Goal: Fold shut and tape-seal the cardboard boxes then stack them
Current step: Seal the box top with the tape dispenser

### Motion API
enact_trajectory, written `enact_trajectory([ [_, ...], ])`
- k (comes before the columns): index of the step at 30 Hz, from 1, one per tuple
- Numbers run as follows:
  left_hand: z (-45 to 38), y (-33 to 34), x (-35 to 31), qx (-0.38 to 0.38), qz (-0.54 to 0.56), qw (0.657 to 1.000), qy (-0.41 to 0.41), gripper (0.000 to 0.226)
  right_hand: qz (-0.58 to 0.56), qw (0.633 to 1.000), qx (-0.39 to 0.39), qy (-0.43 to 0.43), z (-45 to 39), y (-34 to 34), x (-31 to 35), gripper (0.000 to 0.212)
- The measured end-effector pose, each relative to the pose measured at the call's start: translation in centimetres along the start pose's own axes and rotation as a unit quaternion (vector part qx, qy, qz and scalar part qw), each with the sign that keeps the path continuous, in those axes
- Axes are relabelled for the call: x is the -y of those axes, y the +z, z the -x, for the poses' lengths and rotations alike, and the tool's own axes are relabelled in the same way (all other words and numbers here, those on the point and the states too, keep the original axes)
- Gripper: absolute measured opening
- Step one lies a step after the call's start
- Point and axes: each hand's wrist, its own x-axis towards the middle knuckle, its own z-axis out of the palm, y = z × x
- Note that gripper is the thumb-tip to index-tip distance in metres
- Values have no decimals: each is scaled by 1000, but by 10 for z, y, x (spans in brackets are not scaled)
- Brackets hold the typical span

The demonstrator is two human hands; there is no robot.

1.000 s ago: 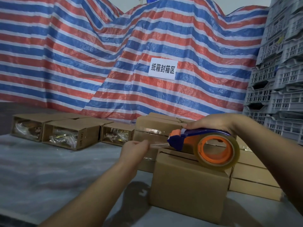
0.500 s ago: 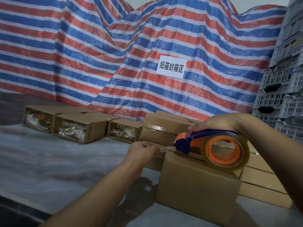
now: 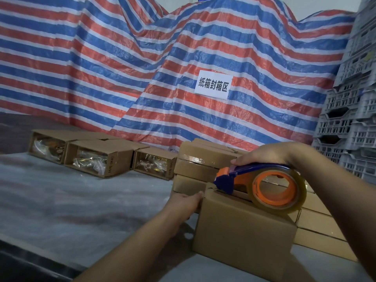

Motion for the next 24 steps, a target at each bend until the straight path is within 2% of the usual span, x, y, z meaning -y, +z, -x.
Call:
enact_trajectory([
  [3, -3, -6, 6, 14, -108, 993, 40, 42, -3, 1000, 7, -5, 0, 0, 0, 83],
  [5, -6, -13, 3, -56, -167, 981, 75, 40, -3, 1000, 6, -2, -1, -1, 0, 76],
  [7, -8, -19, -9, -101, -140, 978, 120, 36, -2, 1000, -6, 7, -1, -1, -1, 66],
  [9, -6, -16, -27, -80, -120, 980, 136, 34, -1, 1000, -1, 5, -2, 0, -2, 65],
  [12, -4, -3, -46, -10, -139, 984, 108, 36, -15, 1000, 15, 6, 0, 0, 0, 73],
  [15, -7, 3, -47, 20, -133, 988, 70, 40, -21, 999, -20, 28, -2, 0, 0, 64],
  [18, -8, 4, -43, 29, -123, 990, 60, 41, -10, 999, -33, 39, -6, 0, -3, 62],
  [21, -8, 3, -47, 15, -173, 982, 77, 37, -4, 999, 14, 30, -3, -1, 2, 64],
  [24, -7, 2, -52, -1, -221, 972, 81, 43, 13, 999, 16, 35, 2, -7, 8, 61],
])
